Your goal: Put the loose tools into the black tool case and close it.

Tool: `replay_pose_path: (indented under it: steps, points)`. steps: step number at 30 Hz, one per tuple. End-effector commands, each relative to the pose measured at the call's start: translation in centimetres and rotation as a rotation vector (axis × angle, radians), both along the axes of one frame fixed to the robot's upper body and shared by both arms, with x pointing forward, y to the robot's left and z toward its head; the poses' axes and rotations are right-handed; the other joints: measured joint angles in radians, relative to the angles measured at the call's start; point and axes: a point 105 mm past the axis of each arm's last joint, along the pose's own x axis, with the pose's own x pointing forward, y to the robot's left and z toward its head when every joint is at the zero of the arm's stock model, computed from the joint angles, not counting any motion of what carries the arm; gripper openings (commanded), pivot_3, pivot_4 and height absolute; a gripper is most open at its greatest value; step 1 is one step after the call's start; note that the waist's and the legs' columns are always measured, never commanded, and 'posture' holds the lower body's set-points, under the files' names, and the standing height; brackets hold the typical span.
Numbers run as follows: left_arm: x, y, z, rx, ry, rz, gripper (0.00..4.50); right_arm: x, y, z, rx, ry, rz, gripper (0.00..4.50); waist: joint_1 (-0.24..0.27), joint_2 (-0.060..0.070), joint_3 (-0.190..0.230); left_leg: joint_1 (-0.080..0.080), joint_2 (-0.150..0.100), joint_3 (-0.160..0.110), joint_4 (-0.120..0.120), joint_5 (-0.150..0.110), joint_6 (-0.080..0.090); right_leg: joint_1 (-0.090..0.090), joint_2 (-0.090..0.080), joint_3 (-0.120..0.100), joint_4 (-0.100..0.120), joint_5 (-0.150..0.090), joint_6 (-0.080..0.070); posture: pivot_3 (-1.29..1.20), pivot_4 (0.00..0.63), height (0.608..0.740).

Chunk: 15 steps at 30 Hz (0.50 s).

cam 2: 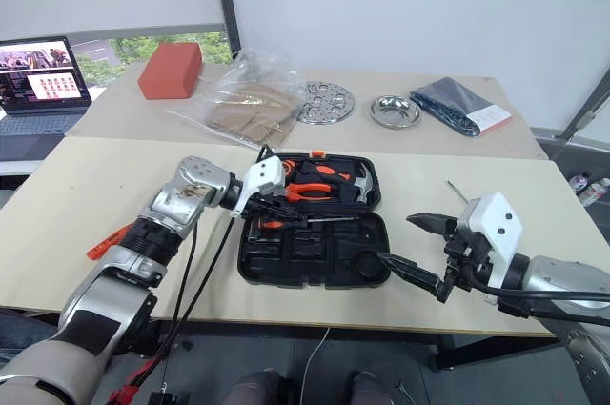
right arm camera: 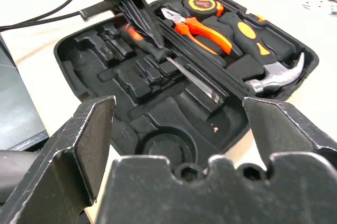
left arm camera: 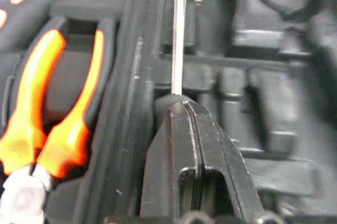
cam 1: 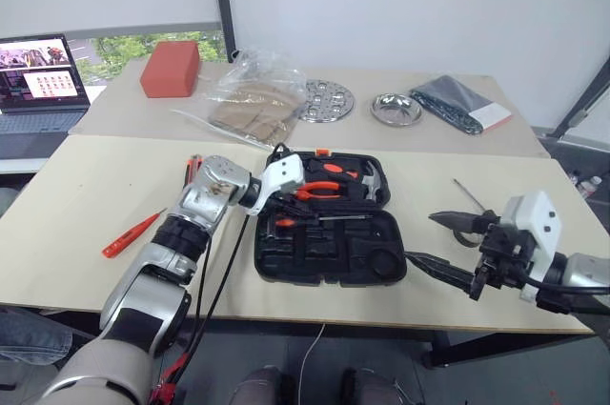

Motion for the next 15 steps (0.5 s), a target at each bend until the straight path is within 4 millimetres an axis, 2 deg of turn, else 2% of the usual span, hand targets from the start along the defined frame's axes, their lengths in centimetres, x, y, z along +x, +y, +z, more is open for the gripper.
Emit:
replay_pose_path:
  steps: [1, 4, 6, 8, 11, 12, 15]
  points:
    - [-0.4, -0.1, -2.8, 0.107, -0.02, -0.035, 0.01, -0.1, 0.1, 0.6, -0.004, -0.023, -0.004, 4.5, 0.002, 0.0, 0.0, 0.0, 0.0, 0.0, 0.0, 0.0, 0.001, 0.0, -0.003, 0.0, 0.0, 0.0, 0.0, 0.0, 0.15, 0.734]
    - [-0.6, -0.1, -2.8, 0.093, -0.013, -0.05, 0.01, -0.1, -0.7, 0.3, -0.011, -0.018, -0.052, 4.5, 0.002, 0.0, -0.001, 0.0, 0.0, 0.0, 0.0, -0.002, 0.001, 0.0, -0.005, 0.0, 0.0, 0.0, 0.0, 0.0, 0.15, 0.734]
    - [-0.5, 0.0, -1.2, 0.021, -0.005, -0.044, 0.01, 0.3, -2.2, -0.1, -0.023, -0.015, -0.146, 4.5, 0.002, 0.0, -0.001, 0.0, 0.0, 0.0, 0.0, -0.002, 0.001, 0.0, -0.005, 0.0, 0.0, 0.0, 0.0, 0.0, 0.15, 0.734]
    - [-0.6, 0.1, 1.2, -0.1, 0.026, -0.033, 0.01, 0.8, -4.4, -0.6, -0.032, -0.007, -0.279, 4.5, 0.001, 0.0, -0.001, 0.0, 0.0, 0.0, 0.0, -0.001, 0.002, 0.0, -0.005, 0.0, 0.0, 0.0, 0.0, 0.0, 0.15, 0.734]
    - [-1.6, 1.5, 6.2, -0.29, 0.018, -0.068, 0.73, 0.4, -10.1, -1.5, -0.021, 0.031, -0.502, 4.5, -0.001, -0.001, 0.0, -0.002, -0.001, 0.001, 0.0, -0.001, 0.002, -0.002, -0.003, 0.0, 0.001, 0.0, 0.001, 0.0, 0.15, 0.734]
    - [-2.2, 2.2, 7.5, -0.325, 0.021, -0.083, 1.16, 0.1, -11.8, -1.8, -0.031, 0.041, -0.558, 4.5, -0.002, 0.0, 0.0, -0.003, 0.0, 0.0, 0.001, -0.001, 0.002, -0.002, -0.002, -0.001, 0.001, 0.0, 0.001, 0.0, 0.15, 0.734]
    - [-3.6, 3.0, 9.2, -0.356, 0.05, -0.121, 2.3, 0.3, -14.8, -2.4, -0.078, 0.052, -0.642, 4.5, -0.012, 0.001, 0.0, -0.002, 0.0, 0.001, 0.002, -0.001, 0.002, -0.002, 0.002, -0.002, 0.0, 0.0, 0.002, 0.0, 0.15, 0.734]
